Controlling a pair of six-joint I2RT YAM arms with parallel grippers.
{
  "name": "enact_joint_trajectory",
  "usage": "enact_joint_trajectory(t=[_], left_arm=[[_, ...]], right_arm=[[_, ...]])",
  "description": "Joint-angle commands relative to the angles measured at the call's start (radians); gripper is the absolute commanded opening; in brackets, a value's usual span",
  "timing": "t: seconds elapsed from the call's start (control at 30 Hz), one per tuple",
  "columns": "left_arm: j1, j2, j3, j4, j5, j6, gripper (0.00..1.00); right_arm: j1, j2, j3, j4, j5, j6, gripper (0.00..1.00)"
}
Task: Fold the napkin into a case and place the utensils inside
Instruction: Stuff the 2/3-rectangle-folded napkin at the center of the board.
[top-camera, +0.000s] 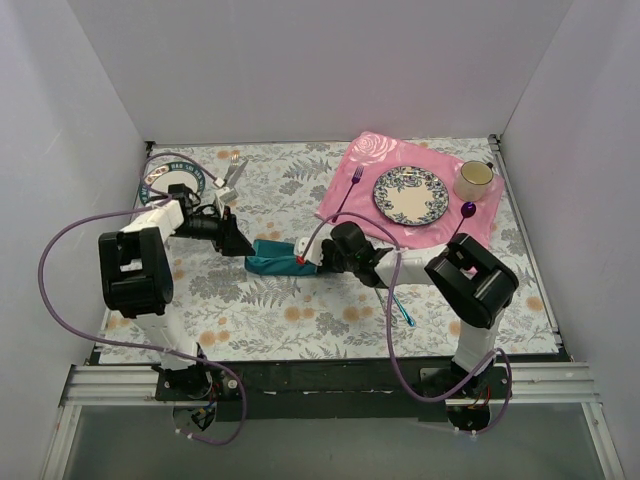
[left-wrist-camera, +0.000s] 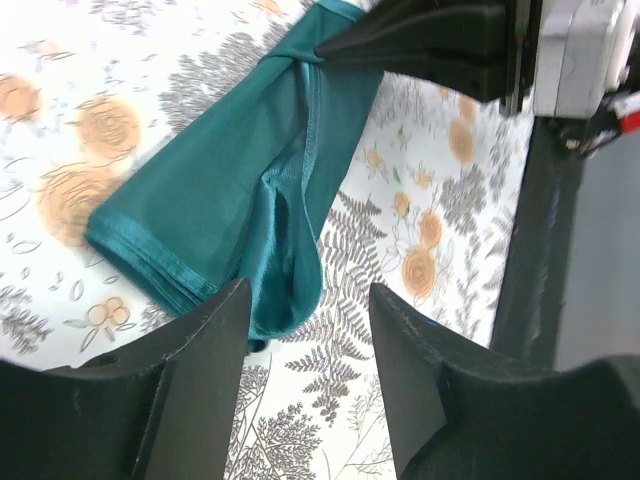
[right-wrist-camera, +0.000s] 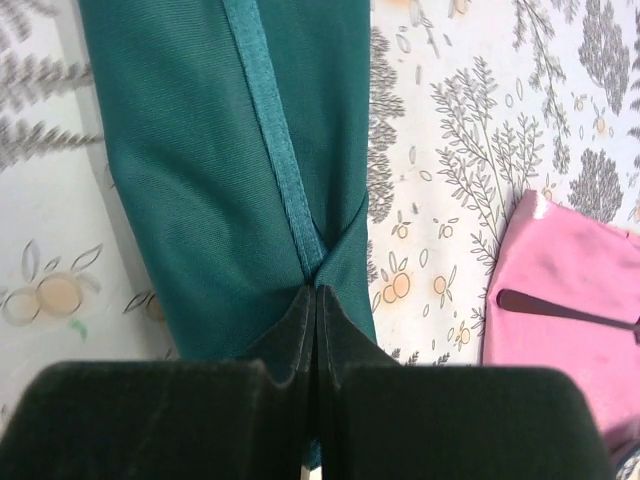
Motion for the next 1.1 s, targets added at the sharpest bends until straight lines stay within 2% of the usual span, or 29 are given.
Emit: enact_joint_trajectory(t=[0.0, 0.1, 0.2, 0.3, 0.33, 0.47, 0.53, 0.63, 1.07], left_arm=[[-0.029, -0.110, -0.065, -0.052, -0.045, 0.291, 0.49], [-0.043, -0.167, -0.121, -0.087, -0.071, 0.383, 0.49], [-0.081, -0.278, -0.225, -0.057, -0.117, 0.406, 0.49], [-0.118, -0.419, -0.331, 0.063, -0.179, 0.334, 0.50], [-0.180, -0.444, -0.351, 0.130, -0.204, 0.306, 0.50], [-0.310, -0.523, -0.404, 0.198, -0.301, 0.204, 0.51], [-0.375, -0.527, -0.417, 0.233, -0.354, 0.109, 0.52], [-0.409, -0.529, -0.435, 0.316, -0.416, -0.002, 0.52], [-0.462, -0.402, -0.428, 0.310, -0.436, -0.053, 0.43]], right_arm=[[0.016, -0.053, -0.088, 0.001, -0.099, -0.123, 0.01], [0.023, -0.077, -0.132, 0.020, -0.148, -0.183, 0.01], [0.037, -0.110, -0.166, 0.047, -0.194, -0.234, 0.01], [0.056, -0.126, -0.186, 0.063, -0.216, -0.246, 0.01], [0.059, -0.128, -0.188, 0.066, -0.222, -0.246, 0.01], [0.068, -0.123, -0.168, 0.066, -0.205, -0.237, 0.01], [0.071, -0.122, -0.162, 0.060, -0.199, -0.233, 0.01], [0.071, -0.127, -0.169, 0.069, -0.199, -0.234, 0.01], [0.071, -0.127, -0.189, 0.095, -0.196, -0.243, 0.01]])
